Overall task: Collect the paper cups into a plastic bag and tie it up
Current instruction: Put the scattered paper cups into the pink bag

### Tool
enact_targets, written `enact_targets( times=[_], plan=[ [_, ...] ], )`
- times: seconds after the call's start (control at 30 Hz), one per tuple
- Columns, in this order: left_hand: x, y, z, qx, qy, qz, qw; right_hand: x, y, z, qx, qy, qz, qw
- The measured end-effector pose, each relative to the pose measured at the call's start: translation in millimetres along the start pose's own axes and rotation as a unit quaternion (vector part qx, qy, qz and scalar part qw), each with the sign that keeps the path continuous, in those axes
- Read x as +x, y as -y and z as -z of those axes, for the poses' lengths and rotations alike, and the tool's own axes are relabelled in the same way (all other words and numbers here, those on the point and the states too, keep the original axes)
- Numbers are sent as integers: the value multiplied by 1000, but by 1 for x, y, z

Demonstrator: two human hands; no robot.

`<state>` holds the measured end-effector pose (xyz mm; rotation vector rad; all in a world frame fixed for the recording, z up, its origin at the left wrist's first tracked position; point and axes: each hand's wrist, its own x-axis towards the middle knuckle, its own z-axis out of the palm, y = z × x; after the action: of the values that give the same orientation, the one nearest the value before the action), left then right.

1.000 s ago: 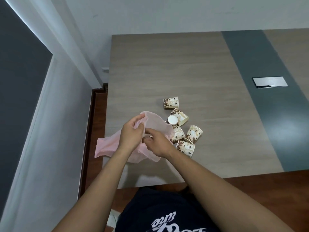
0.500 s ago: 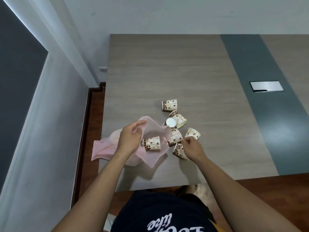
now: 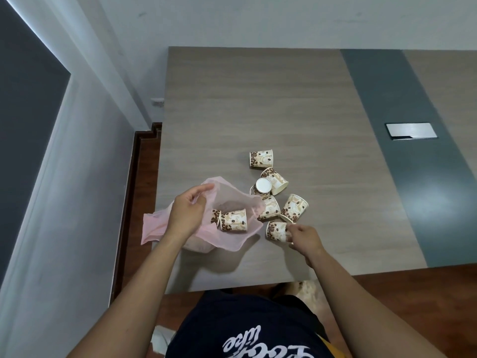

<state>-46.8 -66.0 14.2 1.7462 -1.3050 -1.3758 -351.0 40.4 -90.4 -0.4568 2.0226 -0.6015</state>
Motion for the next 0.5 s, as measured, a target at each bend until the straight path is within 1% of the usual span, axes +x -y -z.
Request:
enact_targets(
  times=[0.1,0.17,0.23,0.33,0.4,0.5],
  plan=[
    [3,2,6,-6,2,-9,1000,-10,17,4,-64,-85,82,991],
    [5,4,8,-10,3,-15,1000,-21,34,5,-47,-126,149,980],
    [7,8,8,-14,4,-14,1000,-32,51,1,-10,-131,197,972],
    [11,18,3,-16,3,-15,1000,-50,71,-19,23,-68,232,970],
    [12,20,1,-26,-4,-16,1000,-62,80,-41,-1,7,248,969],
    [10,17,0,-31,-4,-29,999,-81,83,-77,-53,103,279,953]
  ],
)
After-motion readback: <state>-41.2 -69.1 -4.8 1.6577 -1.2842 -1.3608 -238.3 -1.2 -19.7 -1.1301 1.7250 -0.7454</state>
